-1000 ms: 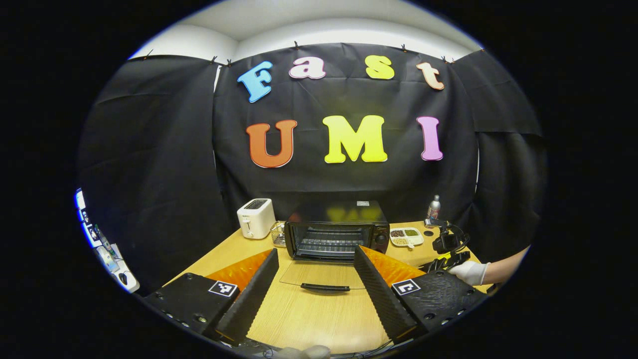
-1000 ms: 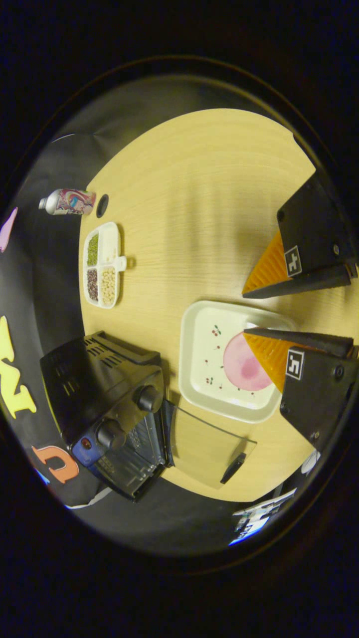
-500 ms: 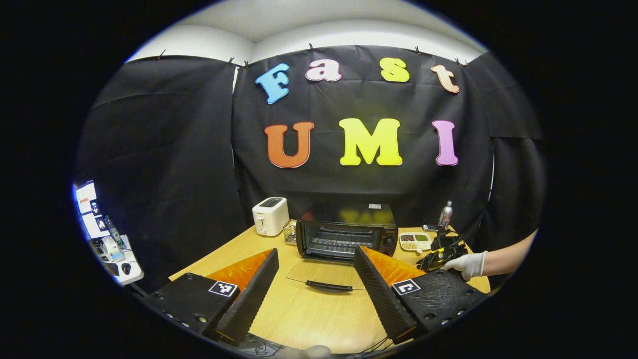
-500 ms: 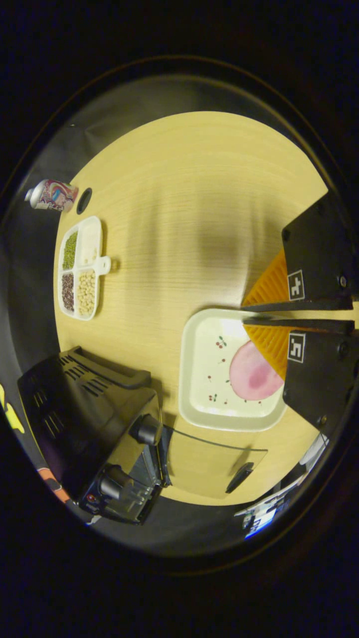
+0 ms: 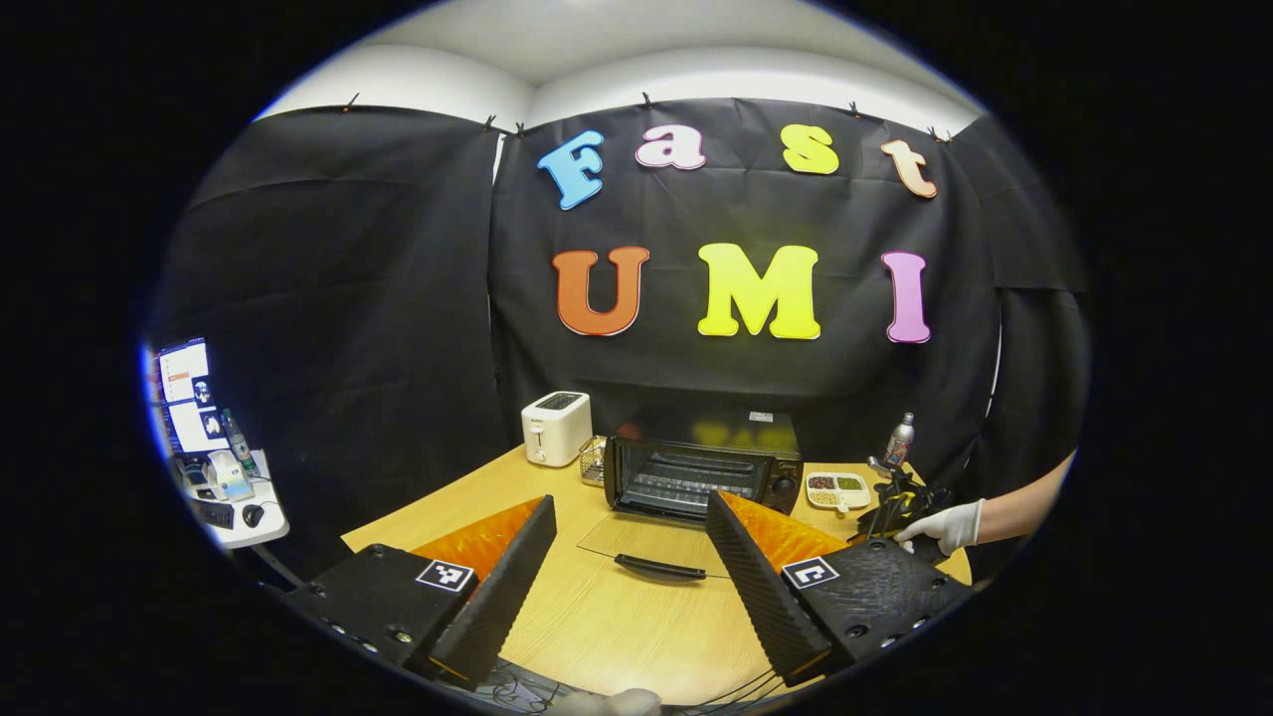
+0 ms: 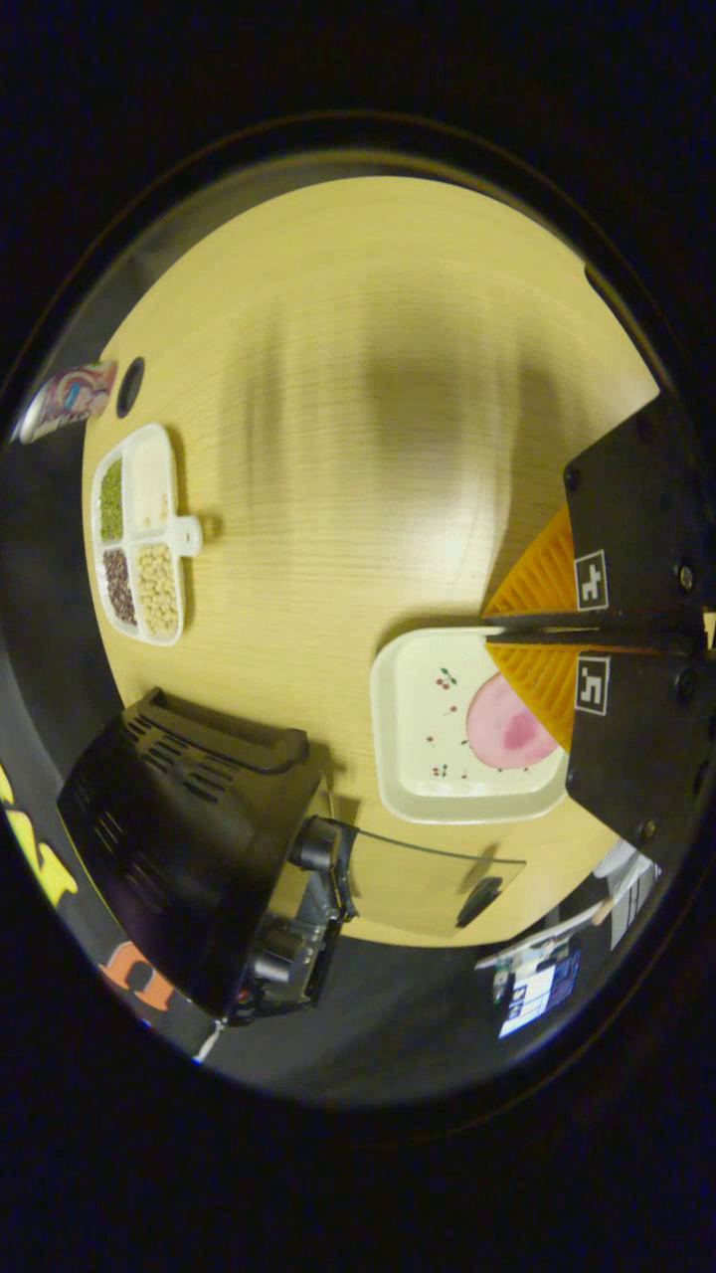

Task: Open the electric oven with the left hand, put the food in, and close the electric oven.

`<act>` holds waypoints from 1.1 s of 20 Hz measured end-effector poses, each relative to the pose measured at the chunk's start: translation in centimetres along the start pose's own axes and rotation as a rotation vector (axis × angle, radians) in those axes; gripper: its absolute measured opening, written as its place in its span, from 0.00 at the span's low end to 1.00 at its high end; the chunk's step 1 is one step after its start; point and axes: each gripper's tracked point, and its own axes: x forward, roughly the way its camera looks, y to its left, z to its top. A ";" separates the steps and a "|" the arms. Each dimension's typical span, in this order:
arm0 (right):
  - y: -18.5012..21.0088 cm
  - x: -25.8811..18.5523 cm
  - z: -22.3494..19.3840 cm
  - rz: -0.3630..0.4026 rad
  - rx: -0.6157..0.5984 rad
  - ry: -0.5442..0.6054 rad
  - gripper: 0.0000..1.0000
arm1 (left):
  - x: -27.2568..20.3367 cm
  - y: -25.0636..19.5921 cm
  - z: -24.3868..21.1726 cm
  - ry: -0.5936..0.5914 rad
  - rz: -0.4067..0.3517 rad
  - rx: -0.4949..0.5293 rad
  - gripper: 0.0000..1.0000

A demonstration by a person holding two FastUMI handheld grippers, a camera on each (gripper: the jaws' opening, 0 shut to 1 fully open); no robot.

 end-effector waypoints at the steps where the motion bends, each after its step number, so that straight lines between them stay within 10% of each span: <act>1: 0.0 0.1 -0.1 0.037 0.029 -0.013 0.02 | -0.1 0.0 0.1 0.002 -0.004 0.008 0.96; 13: 3.5 -5.5 -2.3 0.200 0.323 -0.259 0.00 | 2.3 0.0 0.8 0.007 -0.138 0.027 0.97; 22: 15.1 -4.5 -6.5 0.277 0.575 -0.460 0.00 | 4.1 6.6 0.9 0.023 -0.206 0.067 0.97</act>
